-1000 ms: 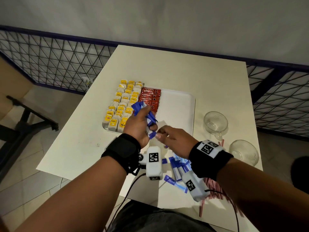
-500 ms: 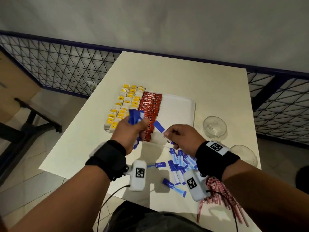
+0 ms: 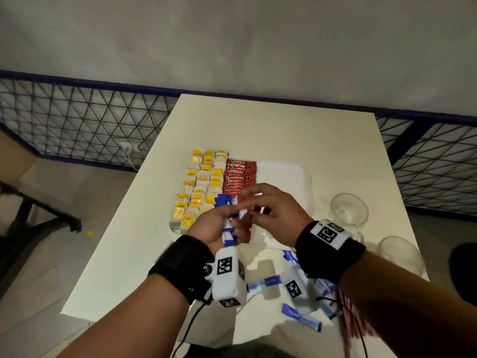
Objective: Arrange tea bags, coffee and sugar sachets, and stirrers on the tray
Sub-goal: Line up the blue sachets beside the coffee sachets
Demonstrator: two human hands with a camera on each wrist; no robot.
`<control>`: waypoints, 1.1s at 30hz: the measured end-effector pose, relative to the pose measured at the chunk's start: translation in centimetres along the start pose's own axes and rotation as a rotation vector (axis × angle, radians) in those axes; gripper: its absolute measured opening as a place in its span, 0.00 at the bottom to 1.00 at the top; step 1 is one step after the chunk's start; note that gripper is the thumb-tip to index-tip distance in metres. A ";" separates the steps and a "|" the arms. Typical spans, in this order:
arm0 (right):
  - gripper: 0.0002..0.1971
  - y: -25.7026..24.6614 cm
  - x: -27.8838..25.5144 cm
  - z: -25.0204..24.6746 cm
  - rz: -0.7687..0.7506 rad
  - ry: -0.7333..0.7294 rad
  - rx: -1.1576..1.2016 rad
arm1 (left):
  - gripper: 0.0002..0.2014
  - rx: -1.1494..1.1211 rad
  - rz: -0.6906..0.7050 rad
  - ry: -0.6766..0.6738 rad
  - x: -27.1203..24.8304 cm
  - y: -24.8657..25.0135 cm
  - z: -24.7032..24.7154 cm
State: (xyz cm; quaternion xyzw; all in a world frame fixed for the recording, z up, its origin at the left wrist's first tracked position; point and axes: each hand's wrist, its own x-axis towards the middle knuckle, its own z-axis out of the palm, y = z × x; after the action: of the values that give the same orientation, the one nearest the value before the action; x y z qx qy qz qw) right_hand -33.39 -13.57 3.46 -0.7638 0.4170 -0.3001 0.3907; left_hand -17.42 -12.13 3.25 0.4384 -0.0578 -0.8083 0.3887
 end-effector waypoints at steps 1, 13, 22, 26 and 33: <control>0.12 -0.2 0.7 0.5 0.008 0.020 0.012 | 0.13 0.016 -0.010 -0.003 0.1 0.3 -0.2; 0.12 -1.1 5.9 1.6 0.370 -0.063 -0.163 | 0.12 0.677 0.513 0.020 1.4 7.6 -4.5; 0.09 0.1 4.7 -0.5 0.521 0.258 0.249 | 0.08 0.501 0.525 0.074 3.0 7.2 -3.8; 0.05 0.4 4.3 -1.2 0.417 0.158 0.146 | 0.09 0.690 0.593 0.107 2.9 6.8 -1.8; 0.06 1.2 3.9 -1.4 0.446 0.014 0.211 | 0.11 1.021 0.743 0.050 3.1 5.9 3.3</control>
State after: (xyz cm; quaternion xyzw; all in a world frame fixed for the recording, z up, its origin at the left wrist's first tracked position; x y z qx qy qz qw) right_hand -33.19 -17.86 3.67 -0.6059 0.5442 -0.2535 0.5220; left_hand -17.46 -19.18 5.74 0.5380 -0.5756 -0.4795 0.3865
